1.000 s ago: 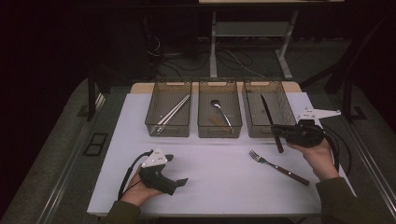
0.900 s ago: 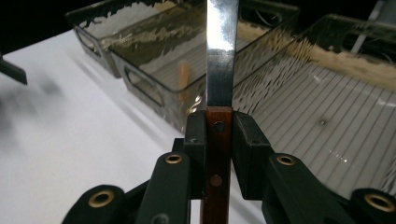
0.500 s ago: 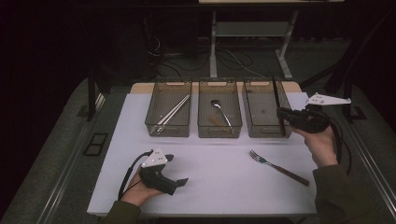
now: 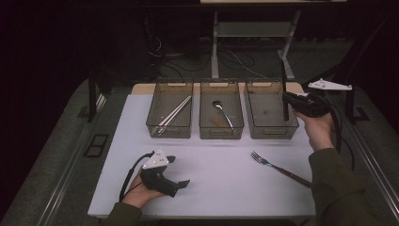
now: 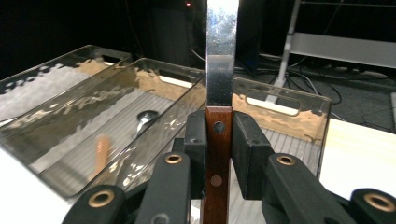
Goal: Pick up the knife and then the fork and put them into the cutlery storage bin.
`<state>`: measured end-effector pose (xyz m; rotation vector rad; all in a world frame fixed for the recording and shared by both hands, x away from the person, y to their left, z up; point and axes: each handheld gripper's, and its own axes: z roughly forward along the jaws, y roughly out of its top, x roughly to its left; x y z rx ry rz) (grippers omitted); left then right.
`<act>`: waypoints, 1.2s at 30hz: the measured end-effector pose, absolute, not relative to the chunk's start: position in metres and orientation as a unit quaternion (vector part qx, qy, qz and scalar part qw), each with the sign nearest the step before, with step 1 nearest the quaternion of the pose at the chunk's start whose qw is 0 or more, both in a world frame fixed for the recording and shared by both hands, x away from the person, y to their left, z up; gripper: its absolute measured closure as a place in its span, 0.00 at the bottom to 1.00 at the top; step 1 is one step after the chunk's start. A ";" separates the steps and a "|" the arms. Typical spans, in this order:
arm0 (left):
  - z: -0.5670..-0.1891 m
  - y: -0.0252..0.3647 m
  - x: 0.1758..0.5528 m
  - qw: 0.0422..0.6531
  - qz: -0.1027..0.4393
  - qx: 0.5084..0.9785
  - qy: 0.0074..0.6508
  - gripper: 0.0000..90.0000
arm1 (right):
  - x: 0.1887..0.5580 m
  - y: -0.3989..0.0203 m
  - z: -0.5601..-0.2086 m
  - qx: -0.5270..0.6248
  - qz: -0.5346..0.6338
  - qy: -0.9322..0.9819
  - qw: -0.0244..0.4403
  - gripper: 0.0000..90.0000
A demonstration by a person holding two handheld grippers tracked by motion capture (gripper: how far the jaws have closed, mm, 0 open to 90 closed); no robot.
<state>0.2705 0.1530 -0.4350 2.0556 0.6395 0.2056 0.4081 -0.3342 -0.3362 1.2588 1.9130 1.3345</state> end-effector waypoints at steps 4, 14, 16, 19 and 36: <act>-0.435 0.153 0.270 0.471 0.083 0.839 0.260 0.00 | 0.418 -0.333 -0.343 0.473 0.480 0.697 0.246 0.85; -0.435 0.153 0.270 0.472 0.082 0.839 0.258 0.00 | 0.432 -0.332 -0.368 0.503 0.446 0.701 0.238 0.85; -0.435 0.152 0.270 0.472 0.082 0.839 0.258 0.00 | 0.433 -0.332 -0.372 0.507 0.441 0.703 0.235 0.85; -0.435 0.152 0.270 0.471 0.081 0.840 0.258 0.00 | 0.433 -0.332 -0.381 0.510 0.431 0.707 0.232 0.85; -0.434 0.152 0.269 0.471 0.081 0.840 0.256 0.00 | 0.432 -0.330 -0.401 0.520 0.390 0.726 0.226 0.83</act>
